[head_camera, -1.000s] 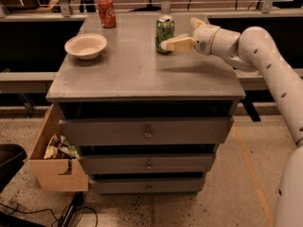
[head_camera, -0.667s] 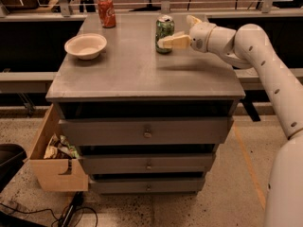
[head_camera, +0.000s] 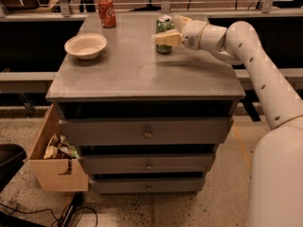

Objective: Place green can into paper bowl

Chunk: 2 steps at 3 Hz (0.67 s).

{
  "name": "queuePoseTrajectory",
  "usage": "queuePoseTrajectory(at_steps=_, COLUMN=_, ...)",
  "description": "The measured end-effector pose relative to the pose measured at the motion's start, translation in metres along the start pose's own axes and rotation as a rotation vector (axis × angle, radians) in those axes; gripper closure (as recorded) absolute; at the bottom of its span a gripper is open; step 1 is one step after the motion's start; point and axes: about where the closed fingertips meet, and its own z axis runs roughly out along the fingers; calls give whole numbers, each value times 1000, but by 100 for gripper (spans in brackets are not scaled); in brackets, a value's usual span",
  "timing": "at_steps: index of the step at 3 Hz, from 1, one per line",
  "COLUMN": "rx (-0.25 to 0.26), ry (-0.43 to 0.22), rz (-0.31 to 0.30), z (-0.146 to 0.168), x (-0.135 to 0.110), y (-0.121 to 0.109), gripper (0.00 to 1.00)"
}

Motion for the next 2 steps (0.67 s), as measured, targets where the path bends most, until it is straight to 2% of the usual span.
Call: queuePoseTrajectory(at_steps=2, rx=-10, ry=-1, rz=1, z=6, x=0, y=4, gripper=65)
